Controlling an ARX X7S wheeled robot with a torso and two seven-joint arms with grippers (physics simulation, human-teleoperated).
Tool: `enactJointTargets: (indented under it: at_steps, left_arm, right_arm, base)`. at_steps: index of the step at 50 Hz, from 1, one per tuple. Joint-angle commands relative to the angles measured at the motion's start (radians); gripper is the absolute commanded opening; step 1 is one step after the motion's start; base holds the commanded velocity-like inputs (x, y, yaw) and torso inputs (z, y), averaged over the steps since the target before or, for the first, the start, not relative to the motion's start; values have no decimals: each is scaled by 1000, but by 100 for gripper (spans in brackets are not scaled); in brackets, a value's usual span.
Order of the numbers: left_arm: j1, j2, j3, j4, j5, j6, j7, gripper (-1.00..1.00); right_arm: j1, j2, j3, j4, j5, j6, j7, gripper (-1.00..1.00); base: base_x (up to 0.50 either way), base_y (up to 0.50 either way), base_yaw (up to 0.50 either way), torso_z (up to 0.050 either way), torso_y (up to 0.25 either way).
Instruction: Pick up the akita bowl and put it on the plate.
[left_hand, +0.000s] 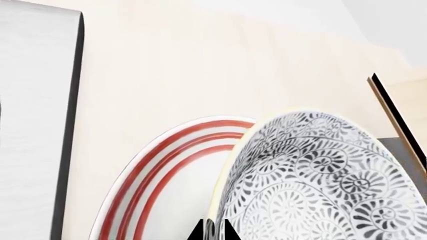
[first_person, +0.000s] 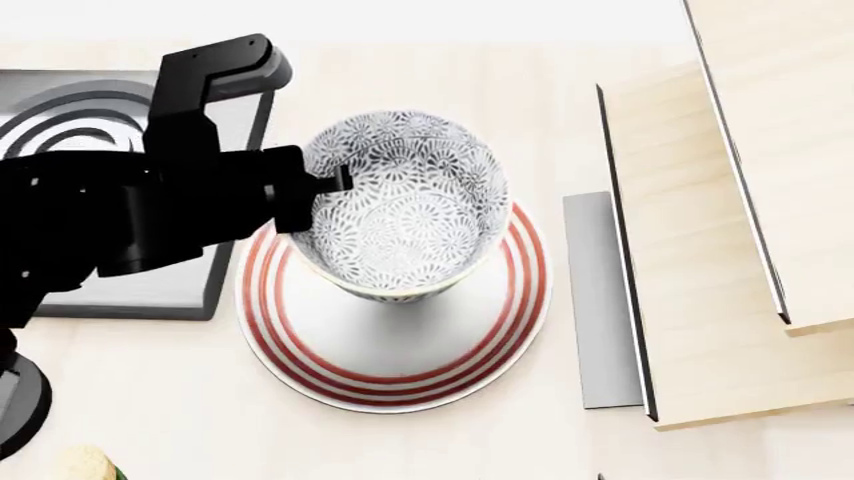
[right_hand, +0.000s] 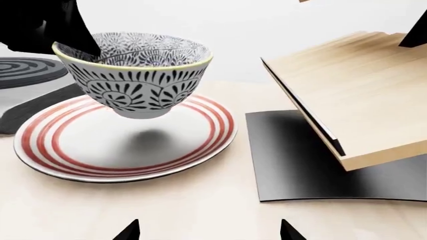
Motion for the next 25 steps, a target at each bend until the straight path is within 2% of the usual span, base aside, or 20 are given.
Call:
enactJointTargets:
  at_steps: [1,15,25]
  left_arm:
    - [-25,39,2,-121,14,48,72,-100]
    - [-6,51,14,-150,37,71,87,-100]
    - [20,52,-22,-154,87,72,96,-100]
  right_arm:
    - [2,0,-4,1,0,2,2,100]
    - [5,3,-6,2,2,4,5,100]
    - [4,5,-6,1,5,4,8,100]
  base:
    - [0,0,0,0,0]
    - [0,0,0,0,0]
    - [0,0,0,0,0]
